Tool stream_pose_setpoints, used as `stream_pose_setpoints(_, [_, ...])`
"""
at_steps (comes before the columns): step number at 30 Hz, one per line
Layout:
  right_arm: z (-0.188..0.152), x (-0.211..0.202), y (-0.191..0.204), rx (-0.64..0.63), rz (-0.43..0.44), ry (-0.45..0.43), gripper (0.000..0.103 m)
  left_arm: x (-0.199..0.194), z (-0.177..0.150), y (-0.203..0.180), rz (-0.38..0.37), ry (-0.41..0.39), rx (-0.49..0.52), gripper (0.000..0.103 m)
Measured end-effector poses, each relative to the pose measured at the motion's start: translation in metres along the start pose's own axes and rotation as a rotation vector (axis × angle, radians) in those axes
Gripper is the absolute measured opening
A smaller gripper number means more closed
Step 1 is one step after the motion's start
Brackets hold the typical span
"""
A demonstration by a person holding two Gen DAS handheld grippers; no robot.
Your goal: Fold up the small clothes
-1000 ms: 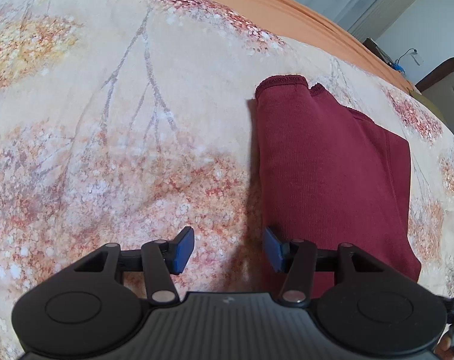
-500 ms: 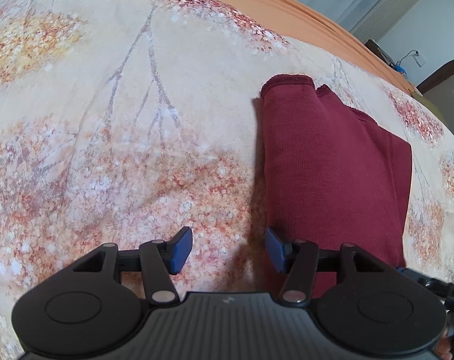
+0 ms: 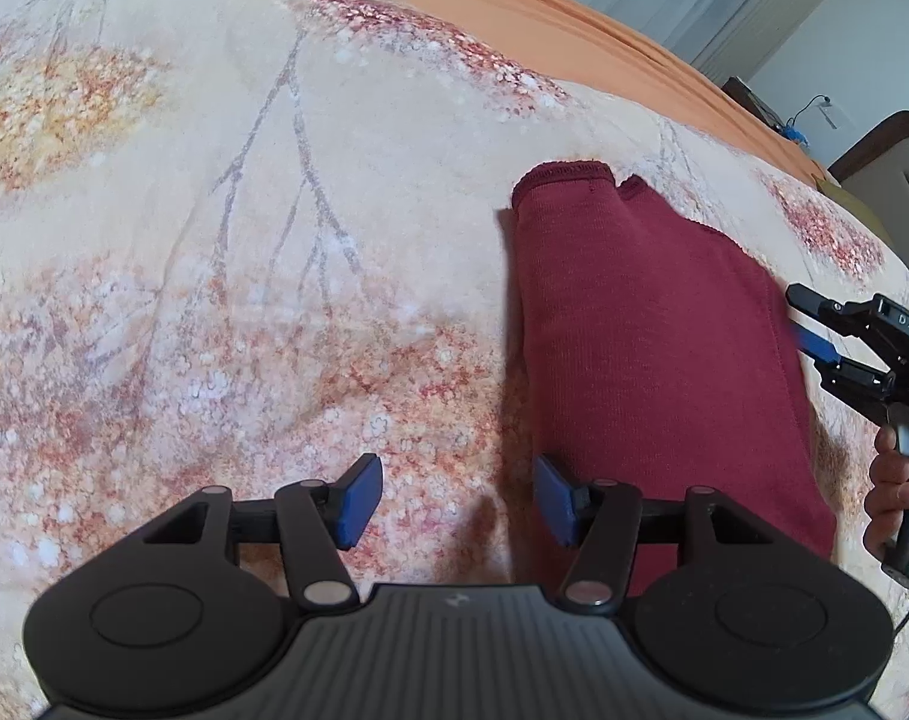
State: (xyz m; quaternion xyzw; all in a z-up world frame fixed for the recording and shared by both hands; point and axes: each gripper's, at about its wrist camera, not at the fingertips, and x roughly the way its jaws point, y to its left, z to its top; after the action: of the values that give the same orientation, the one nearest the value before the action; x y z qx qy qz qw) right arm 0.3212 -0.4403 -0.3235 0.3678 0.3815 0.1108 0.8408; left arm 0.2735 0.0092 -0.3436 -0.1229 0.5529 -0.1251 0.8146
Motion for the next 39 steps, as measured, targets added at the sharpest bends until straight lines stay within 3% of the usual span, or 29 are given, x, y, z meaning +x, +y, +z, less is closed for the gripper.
stream_pose_setpoints(2, [-0.01, -0.019, -0.007, 0.017, 0.049, -0.004, 0.069, -0.001, 0.0, 0.002, -0.017, -0.008, -0.002, 0.062])
stream_pose_setpoints(4, [-0.019, -0.034, -0.015, 0.041, 0.081, 0.031, 0.073, 0.0, -0.001, 0.004, -0.052, -0.013, -0.013, 0.062])
stream_pose_setpoints(7, [-0.039, -0.051, -0.027, 0.069, 0.095, 0.066, 0.074, 0.006, -0.001, 0.006, -0.082, -0.011, -0.043, 0.062])
stream_pose_setpoints(14, [-0.072, -0.058, -0.039, 0.111, 0.076, 0.099, 0.075, 0.01, 0.002, 0.024, -0.177, -0.052, -0.226, 0.062])
stream_pose_setpoints(19, [-0.067, -0.048, -0.035, 0.103, 0.084, 0.097, 0.077, 0.0, 0.007, 0.028, -0.241, -0.092, -0.265, 0.062])
stream_pose_setpoints(24, [-0.061, -0.038, -0.033, 0.082, 0.085, 0.111, 0.078, 0.013, 0.002, 0.027, -0.406, -0.037, -0.301, 0.069])
stream_pose_setpoints(27, [-0.062, -0.033, -0.038, 0.091, 0.086, 0.113, 0.077, 0.032, -0.003, 0.025, -0.431, -0.019, -0.332, 0.069])
stream_pose_setpoints(32, [-0.063, -0.026, -0.044, 0.12, 0.117, 0.112, 0.076, 0.06, -0.008, 0.027, -0.493, -0.035, -0.478, 0.068])
stream_pose_setpoints(39, [-0.06, 0.005, -0.031, 0.138, 0.172, 0.124, 0.072, 0.078, -0.007, 0.02, -0.515, -0.035, -0.53, 0.067])
